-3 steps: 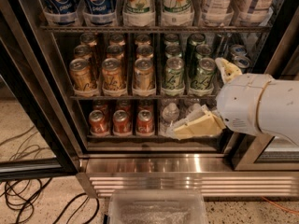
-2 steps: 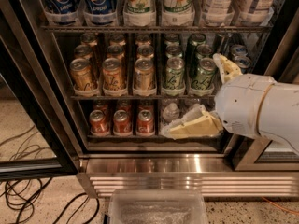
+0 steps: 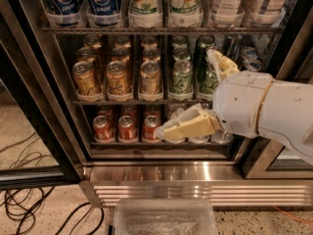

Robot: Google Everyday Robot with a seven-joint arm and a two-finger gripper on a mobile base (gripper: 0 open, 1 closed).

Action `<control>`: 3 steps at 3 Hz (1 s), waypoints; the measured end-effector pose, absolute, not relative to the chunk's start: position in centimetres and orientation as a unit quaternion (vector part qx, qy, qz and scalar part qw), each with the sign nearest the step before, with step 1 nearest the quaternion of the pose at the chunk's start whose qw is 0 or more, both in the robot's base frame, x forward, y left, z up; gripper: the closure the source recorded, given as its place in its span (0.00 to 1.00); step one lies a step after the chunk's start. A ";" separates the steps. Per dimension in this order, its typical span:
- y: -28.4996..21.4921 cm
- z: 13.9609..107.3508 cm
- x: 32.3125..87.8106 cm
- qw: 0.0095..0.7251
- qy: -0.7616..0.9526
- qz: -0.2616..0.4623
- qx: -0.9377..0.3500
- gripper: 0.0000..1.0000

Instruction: Pick 7up can from top shelf of fridge

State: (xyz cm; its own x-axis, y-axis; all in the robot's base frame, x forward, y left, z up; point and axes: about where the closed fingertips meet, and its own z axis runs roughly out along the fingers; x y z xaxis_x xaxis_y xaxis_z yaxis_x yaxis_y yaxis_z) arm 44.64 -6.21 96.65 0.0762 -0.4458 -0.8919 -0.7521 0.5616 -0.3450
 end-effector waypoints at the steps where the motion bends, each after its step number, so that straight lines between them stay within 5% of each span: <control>1: -3.6 98.9 46.2 0.587 0.671 0.118 -0.437 0.00; 3: -3.4 99.6 47.0 0.616 0.666 0.100 -0.409 0.00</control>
Offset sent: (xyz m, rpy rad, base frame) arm 0.0298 0.0347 0.0336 0.0030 -0.0106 -0.0952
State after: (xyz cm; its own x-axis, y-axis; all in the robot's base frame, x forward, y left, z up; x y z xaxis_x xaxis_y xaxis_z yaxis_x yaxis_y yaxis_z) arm 47.05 -3.42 99.65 0.0925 -0.4217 -0.9020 -0.6673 0.6461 -0.3705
